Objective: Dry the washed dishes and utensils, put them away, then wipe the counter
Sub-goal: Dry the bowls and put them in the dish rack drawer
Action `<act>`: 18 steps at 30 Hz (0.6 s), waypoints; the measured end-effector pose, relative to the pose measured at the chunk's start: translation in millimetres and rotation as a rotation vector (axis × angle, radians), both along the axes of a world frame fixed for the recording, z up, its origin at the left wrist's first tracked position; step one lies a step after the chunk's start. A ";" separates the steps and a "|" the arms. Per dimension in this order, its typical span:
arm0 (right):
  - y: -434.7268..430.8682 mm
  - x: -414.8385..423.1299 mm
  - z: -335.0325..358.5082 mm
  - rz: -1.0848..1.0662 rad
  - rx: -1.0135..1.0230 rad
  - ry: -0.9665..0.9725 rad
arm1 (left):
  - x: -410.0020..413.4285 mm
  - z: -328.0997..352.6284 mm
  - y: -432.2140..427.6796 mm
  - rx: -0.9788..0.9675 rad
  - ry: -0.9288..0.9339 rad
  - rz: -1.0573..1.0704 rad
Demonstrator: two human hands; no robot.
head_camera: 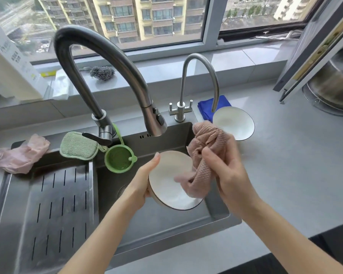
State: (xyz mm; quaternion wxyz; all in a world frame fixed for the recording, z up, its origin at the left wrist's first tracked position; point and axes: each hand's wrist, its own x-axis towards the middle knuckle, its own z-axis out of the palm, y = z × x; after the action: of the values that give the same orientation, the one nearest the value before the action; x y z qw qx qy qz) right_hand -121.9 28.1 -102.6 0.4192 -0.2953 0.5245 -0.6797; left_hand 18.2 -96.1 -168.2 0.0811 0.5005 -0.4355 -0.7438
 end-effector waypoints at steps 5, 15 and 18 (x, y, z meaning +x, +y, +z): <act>17.0 -4.2 -56.0 0.009 0.405 1.467 | -8.0 4.3 9.6 -0.049 0.027 -0.096; 15.7 -7.9 -63.9 0.644 0.110 1.674 | -12.9 15.0 14.7 -0.061 0.247 -0.208; 16.3 -4.1 -53.1 0.813 0.254 1.509 | -13.2 20.1 15.6 0.002 0.209 -0.228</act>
State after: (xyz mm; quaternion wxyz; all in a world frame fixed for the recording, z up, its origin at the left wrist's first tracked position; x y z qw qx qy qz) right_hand -126.0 44.4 -155.7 0.1993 -0.7830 0.5881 -0.0358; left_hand 5.0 -80.5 -148.1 0.0403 0.3679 -0.4780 -0.7966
